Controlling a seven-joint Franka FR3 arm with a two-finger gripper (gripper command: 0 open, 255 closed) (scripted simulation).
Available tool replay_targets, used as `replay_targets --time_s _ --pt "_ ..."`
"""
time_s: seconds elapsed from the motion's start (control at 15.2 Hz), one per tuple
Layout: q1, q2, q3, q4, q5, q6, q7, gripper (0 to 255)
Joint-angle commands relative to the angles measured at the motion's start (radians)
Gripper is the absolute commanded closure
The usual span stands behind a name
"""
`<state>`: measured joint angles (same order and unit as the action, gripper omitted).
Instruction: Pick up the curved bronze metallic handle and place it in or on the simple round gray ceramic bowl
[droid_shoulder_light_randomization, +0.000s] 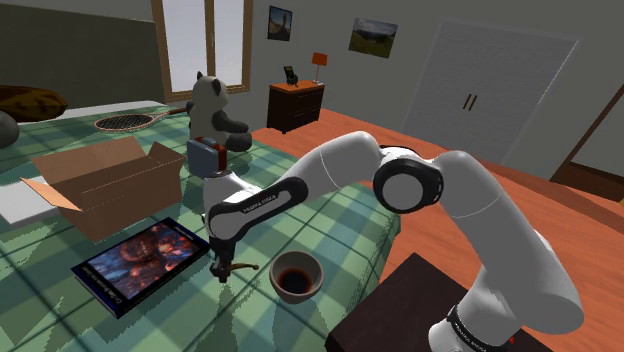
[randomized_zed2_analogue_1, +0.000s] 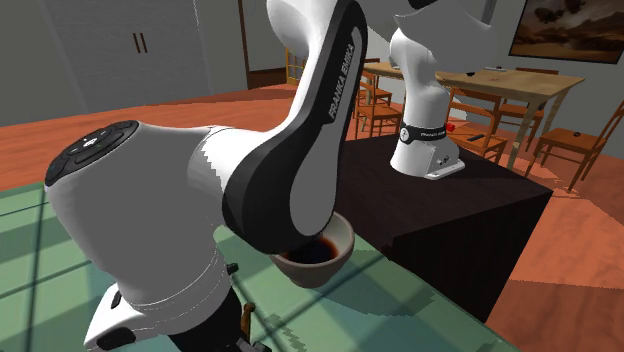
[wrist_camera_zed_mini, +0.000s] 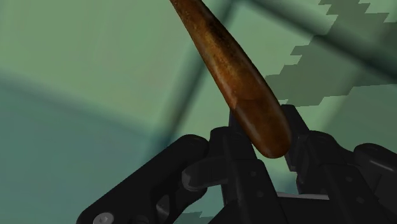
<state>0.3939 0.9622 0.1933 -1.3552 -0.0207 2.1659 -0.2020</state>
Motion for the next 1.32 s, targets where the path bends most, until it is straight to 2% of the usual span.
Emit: replay_targets --time_s 0.0,1.25 --pt "-0.003 -0.023 0.002 -0.013 0.002 -0.010 0.000 255" --pt "-0.017 -0.189 0.019 -0.033 0.017 -0.155 0.012 255"
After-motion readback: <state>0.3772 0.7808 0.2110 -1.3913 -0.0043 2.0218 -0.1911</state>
